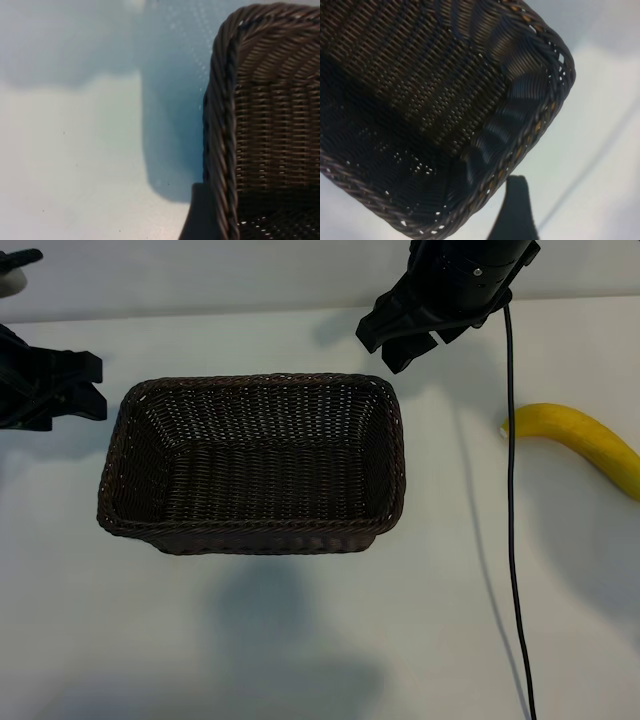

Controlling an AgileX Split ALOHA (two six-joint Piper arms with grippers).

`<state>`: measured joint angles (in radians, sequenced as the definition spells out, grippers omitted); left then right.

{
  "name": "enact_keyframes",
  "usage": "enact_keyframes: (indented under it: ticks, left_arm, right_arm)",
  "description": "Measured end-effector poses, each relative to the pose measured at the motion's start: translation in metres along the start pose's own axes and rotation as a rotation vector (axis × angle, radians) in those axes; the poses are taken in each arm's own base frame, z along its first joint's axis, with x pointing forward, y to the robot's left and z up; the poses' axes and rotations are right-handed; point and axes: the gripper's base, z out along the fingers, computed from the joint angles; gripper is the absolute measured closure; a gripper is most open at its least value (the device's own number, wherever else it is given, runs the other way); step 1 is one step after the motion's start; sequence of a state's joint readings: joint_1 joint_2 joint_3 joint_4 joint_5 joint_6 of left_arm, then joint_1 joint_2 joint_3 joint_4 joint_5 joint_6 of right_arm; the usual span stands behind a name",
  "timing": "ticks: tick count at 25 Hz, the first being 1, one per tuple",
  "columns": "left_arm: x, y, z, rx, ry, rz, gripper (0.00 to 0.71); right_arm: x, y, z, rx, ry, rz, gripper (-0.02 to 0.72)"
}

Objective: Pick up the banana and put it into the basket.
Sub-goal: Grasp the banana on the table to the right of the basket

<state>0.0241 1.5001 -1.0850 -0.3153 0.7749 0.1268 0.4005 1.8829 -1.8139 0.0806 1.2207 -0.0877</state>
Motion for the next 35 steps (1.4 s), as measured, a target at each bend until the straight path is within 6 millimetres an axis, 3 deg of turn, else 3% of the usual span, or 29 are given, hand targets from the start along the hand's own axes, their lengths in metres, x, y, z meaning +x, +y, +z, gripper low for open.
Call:
enact_keyframes:
  ticks: [10,21,29,35]
  left_arm:
    - [-0.015,-0.008,-0.029,0.015,-0.111,0.021,0.114]
    - [-0.016,-0.009,-0.031,0.017,-0.113,0.022,0.116]
    - [-0.016,-0.009,-0.031,0.017,-0.113,0.023,0.117]
    - [-0.016,-0.009,-0.031,0.017,-0.113,0.024,0.116]
  right_arm:
    - [0.0,0.002,0.0,-0.019,-0.002,0.007,0.139]
    - [0.0,-0.001,0.0,0.009,0.0,-0.006,0.139]
    - [0.002,-0.024,-0.008,0.204,0.008,-0.043,0.139]
    - [0.009,-0.063,-0.017,0.201,-0.004,0.066,0.139]
